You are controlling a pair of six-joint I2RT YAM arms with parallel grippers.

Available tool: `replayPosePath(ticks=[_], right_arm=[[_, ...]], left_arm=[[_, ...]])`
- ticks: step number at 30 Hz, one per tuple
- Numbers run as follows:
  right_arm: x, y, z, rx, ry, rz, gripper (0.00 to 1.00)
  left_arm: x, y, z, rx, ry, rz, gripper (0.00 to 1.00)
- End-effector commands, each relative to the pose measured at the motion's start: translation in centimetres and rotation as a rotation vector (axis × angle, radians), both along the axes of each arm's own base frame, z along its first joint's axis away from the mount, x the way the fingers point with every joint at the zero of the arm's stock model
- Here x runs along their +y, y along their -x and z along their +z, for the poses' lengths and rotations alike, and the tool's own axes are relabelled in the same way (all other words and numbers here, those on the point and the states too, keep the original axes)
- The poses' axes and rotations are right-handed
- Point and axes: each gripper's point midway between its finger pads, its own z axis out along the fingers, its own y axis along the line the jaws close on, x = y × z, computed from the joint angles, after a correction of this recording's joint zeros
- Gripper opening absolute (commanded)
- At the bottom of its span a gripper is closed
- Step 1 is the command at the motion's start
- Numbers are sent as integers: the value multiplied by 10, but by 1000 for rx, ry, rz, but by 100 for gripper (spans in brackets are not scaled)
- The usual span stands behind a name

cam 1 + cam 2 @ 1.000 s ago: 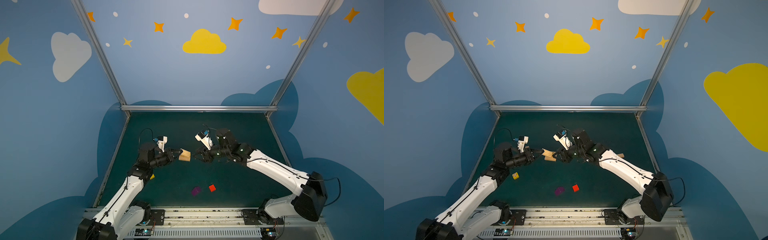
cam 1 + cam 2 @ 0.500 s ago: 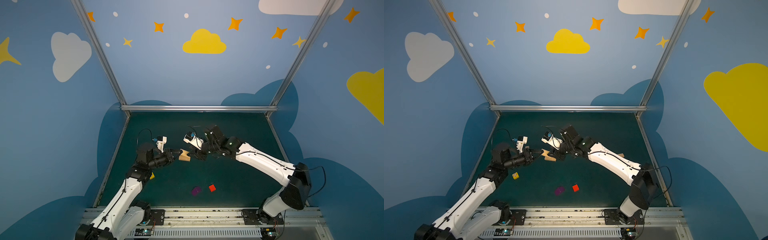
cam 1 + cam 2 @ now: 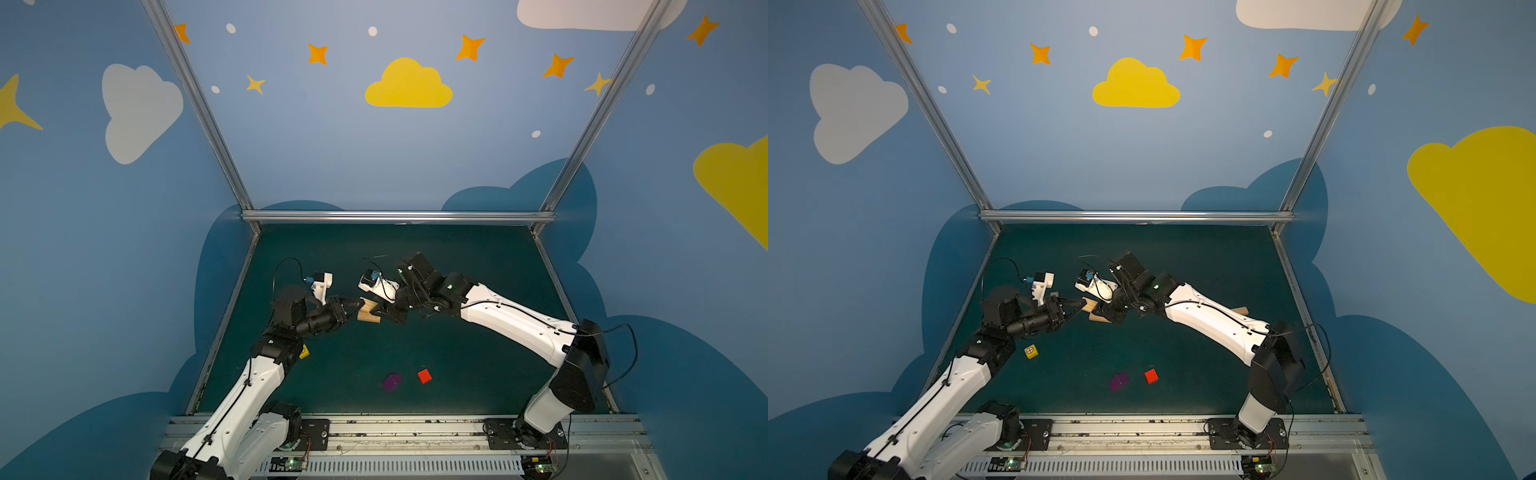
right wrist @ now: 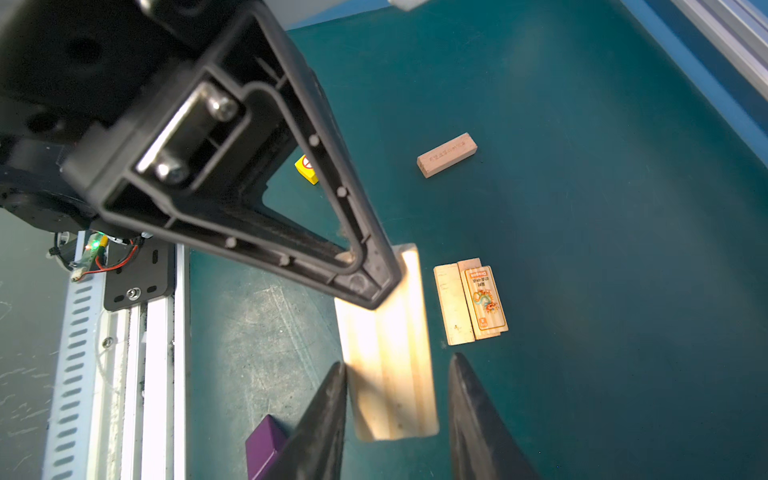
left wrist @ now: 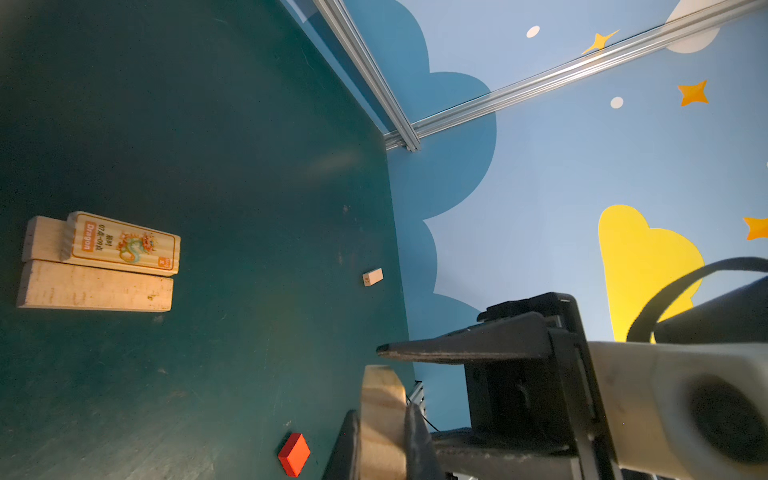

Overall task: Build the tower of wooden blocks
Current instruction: 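Move the right gripper's block over the Dragon stack while the left arm withdraws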

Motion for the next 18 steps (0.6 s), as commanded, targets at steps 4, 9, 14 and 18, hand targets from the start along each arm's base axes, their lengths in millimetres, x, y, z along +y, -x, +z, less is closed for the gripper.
replayPosePath(ticks=[4, 9, 14, 18], right_arm=[[4, 2, -1, 10, 17, 13, 26], [6, 3, 0, 17, 17, 20, 16], [4, -2, -6, -7, 51, 18, 10], [-5, -9, -24, -20, 121, -3, 10]], left_arm=[[-1, 0, 8, -32, 15, -15, 4], [0, -1, 7, -26, -5, -14, 4], [14, -4, 7, -11, -60, 47, 61], [51, -7, 3, -7, -247, 204, 89]])
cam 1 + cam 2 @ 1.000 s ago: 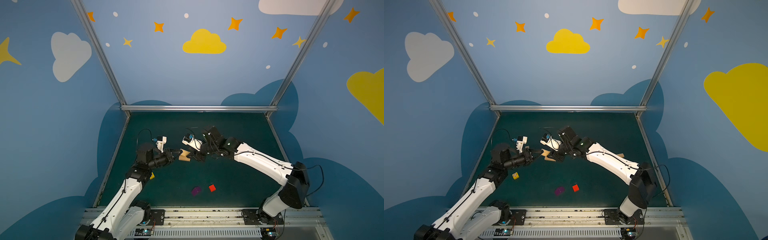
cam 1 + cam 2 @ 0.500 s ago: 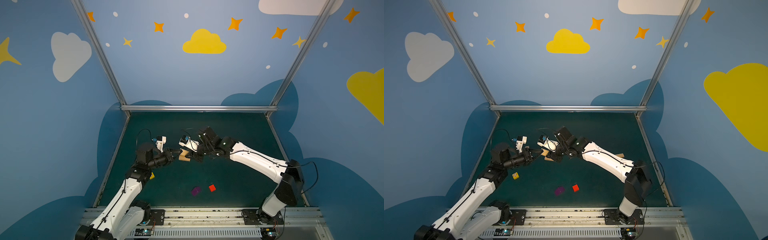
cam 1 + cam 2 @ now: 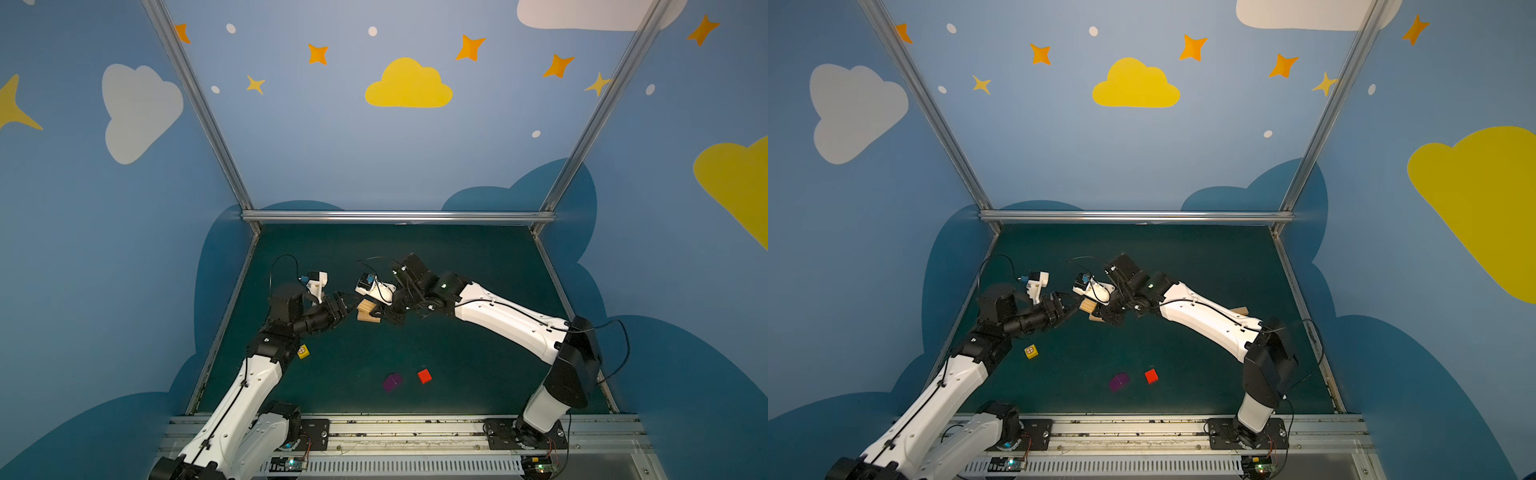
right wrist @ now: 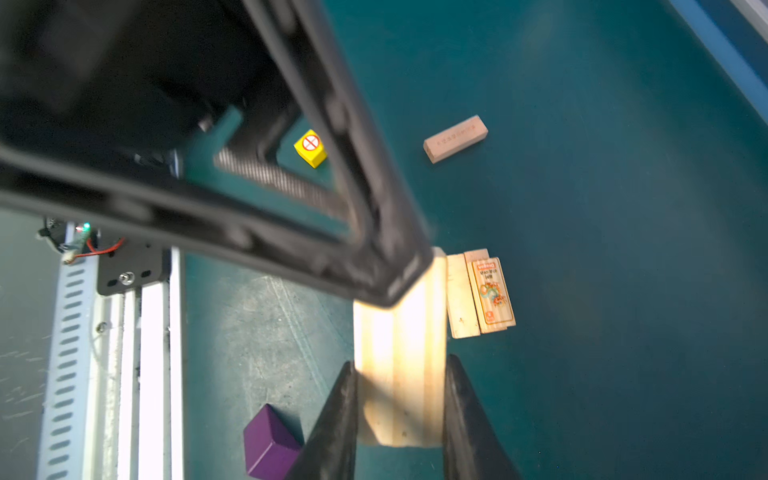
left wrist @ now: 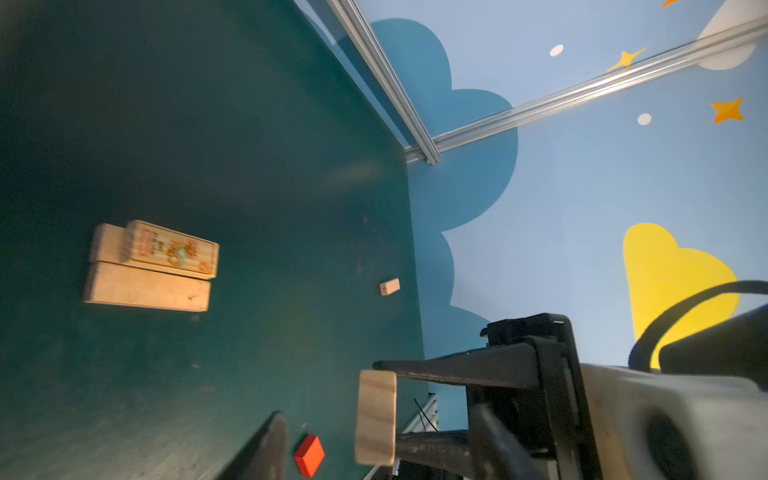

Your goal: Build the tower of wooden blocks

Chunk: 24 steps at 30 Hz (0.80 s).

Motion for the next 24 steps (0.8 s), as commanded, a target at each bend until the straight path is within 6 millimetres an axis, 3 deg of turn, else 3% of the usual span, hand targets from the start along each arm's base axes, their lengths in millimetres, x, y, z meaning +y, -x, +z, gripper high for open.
replayPosePath(ticks=[1, 5, 9, 14, 24], right_arm=[[-8, -9, -14, -25, 74, -13, 10], [-15, -20, -36, -37, 152, -30, 10], [-14, -28, -51, -43, 205, -34, 11], [-5, -37, -75, -30, 261, -32, 12], [4, -51, -105, -94, 354, -47, 14]], left_arm=[[36, 1, -1, -22, -207, 136, 90], [73, 3, 3, -43, -377, 267, 93], [95, 3, 5, -64, -498, 308, 94], [130, 3, -23, -26, -665, 416, 94], [137, -2, -21, -16, -570, 432, 94]])
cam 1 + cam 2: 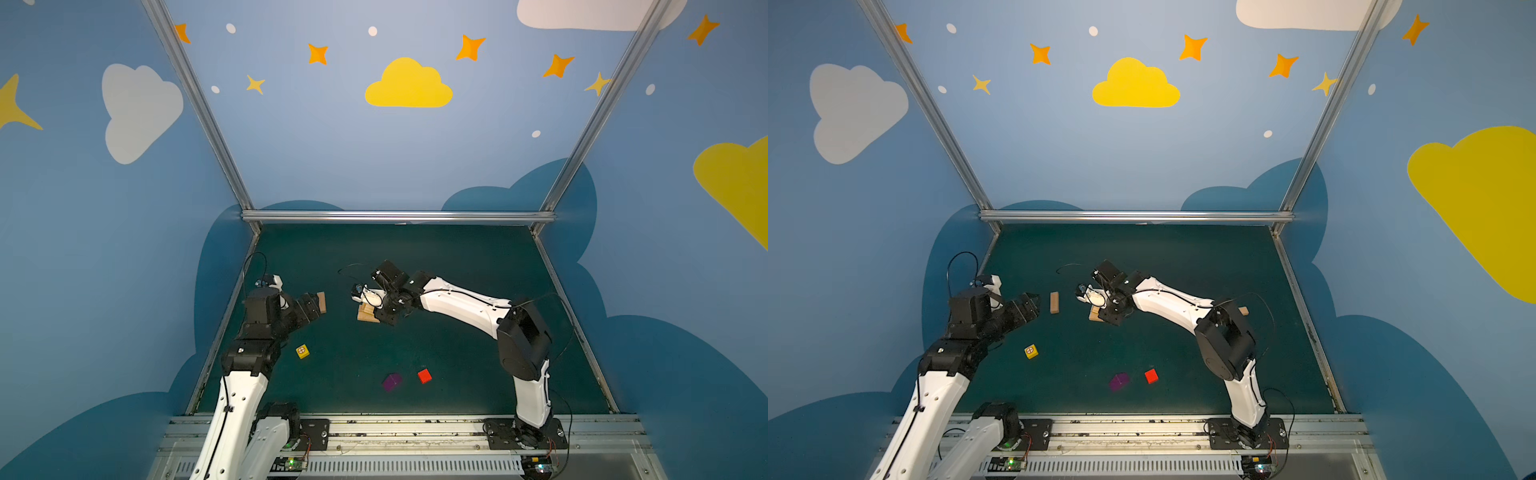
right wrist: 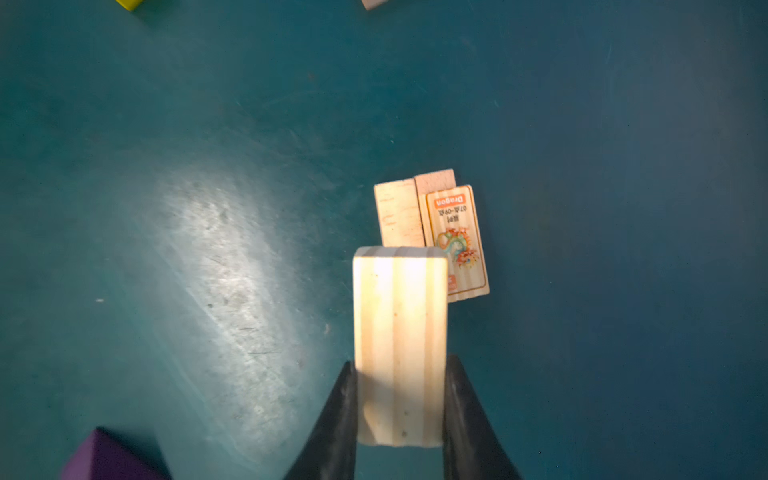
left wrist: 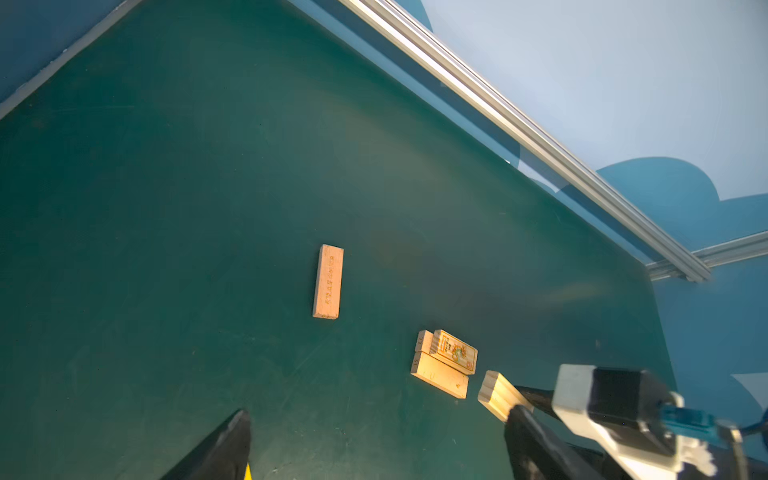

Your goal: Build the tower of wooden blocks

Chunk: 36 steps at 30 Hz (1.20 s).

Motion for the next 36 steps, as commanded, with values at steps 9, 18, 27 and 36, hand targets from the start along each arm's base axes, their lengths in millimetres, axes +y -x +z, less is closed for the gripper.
replayPosePath(ticks=[9, 18, 27, 36], right_arm=[[10, -3, -14, -45, 72, 24, 15], [14, -5, -17, -45, 83, 21, 18], [18, -5, -26, -56, 125, 33, 19], [16, -8, -36, -68, 160, 34, 20]], left_arm=[[-44, 0, -8, 9, 170, -241, 93], [-68, 21, -14, 57, 126, -458, 91], [-47, 17, -29, 87, 0, -369, 91], [-46, 16, -33, 111, 2, -363, 90]])
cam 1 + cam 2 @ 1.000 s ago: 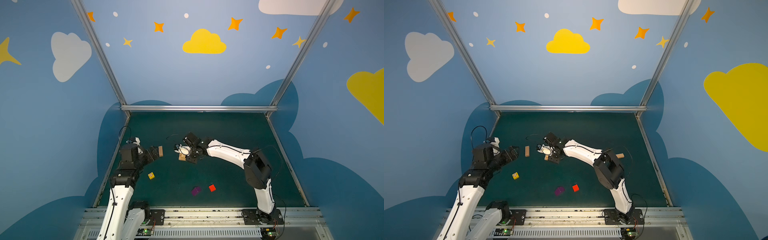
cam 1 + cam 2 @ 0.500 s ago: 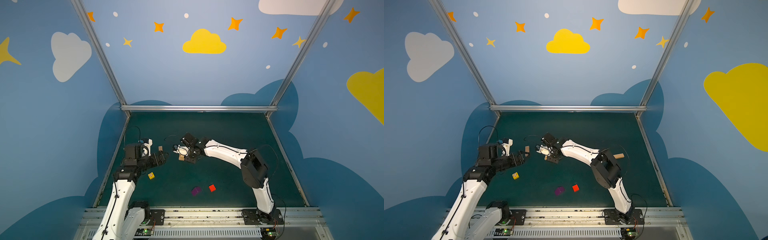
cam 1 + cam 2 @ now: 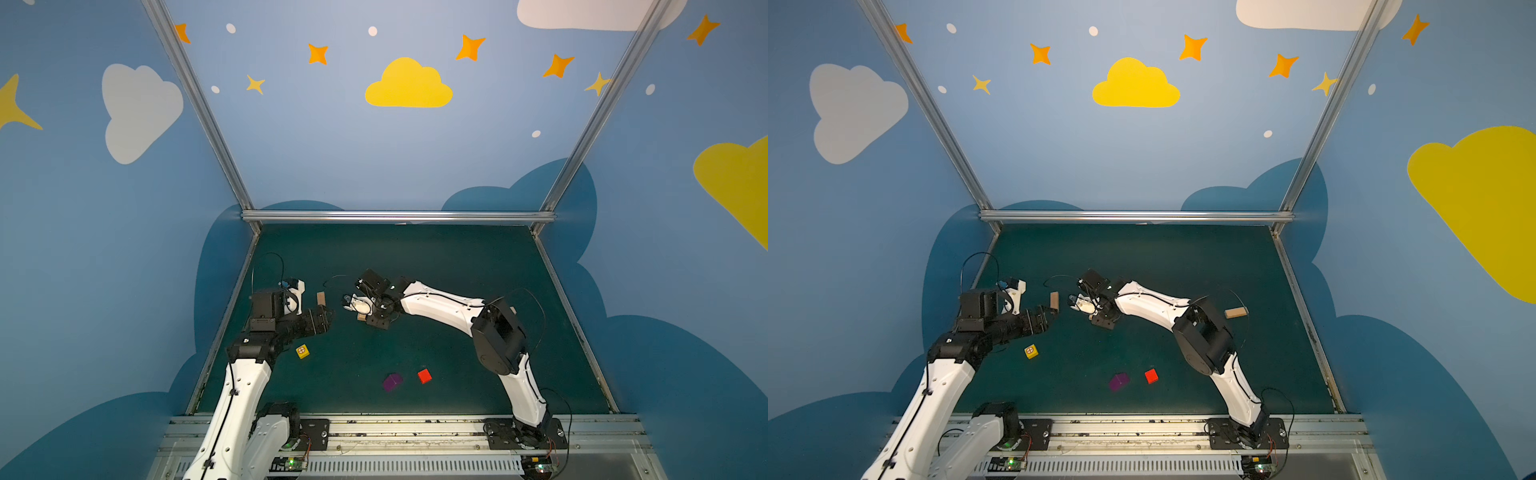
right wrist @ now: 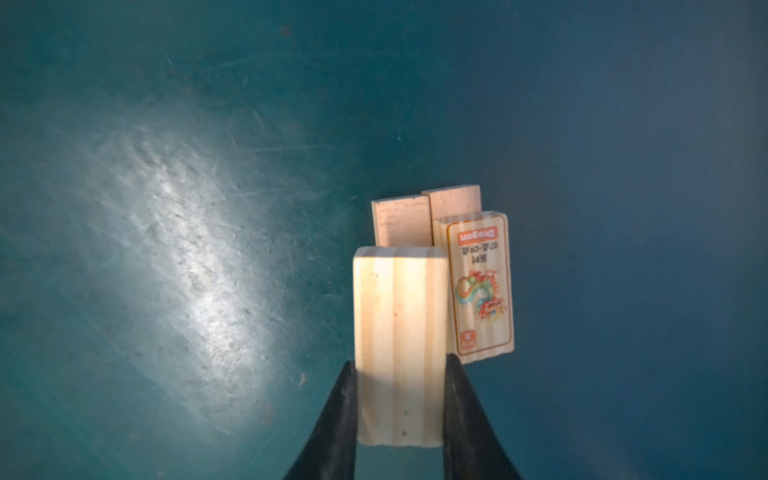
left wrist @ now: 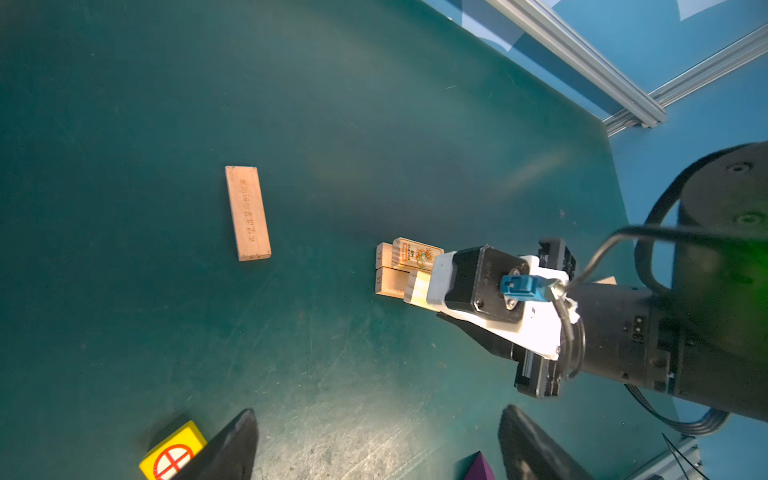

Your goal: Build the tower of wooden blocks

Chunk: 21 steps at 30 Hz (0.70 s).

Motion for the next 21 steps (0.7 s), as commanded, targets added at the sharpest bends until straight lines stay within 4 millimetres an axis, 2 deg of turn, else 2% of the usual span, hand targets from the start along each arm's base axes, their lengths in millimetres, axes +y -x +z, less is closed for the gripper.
replayPosePath(ticks=[1, 21], right_arm=[[0, -2, -2, -10, 23, 4, 20], [2, -11, -5, -56, 31, -4, 23]], left_arm=[[1, 1, -1, 4, -21, -6, 90], [0, 1, -3, 12, -12, -9, 90]])
